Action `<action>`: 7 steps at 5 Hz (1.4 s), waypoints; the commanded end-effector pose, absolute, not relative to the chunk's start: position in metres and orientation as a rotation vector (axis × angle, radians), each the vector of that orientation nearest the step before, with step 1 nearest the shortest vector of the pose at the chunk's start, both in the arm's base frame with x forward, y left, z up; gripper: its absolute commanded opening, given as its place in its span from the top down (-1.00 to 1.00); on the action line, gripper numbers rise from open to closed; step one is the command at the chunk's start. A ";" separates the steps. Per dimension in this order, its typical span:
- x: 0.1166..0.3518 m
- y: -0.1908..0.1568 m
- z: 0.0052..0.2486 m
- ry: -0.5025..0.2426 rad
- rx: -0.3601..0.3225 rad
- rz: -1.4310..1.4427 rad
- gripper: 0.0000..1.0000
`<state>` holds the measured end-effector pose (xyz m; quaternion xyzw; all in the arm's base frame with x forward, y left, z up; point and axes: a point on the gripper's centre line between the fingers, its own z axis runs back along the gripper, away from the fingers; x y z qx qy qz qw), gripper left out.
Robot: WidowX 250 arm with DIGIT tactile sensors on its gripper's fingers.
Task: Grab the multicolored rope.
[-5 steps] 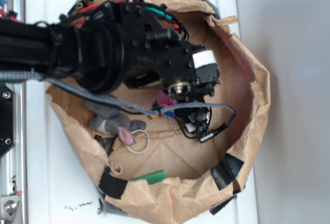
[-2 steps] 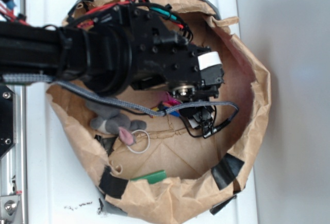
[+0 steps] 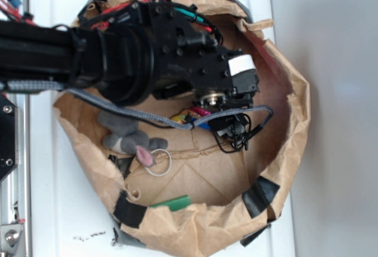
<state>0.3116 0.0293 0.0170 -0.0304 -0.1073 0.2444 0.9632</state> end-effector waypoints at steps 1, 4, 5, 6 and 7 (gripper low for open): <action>0.310 0.032 0.018 -0.196 -0.078 0.514 1.00; 0.285 0.026 0.130 -0.141 -0.243 0.393 1.00; 0.280 0.023 0.158 -0.149 -0.242 0.370 1.00; 0.275 0.021 0.177 -0.153 -0.248 0.342 1.00; 0.274 0.021 0.184 -0.145 -0.268 0.316 1.00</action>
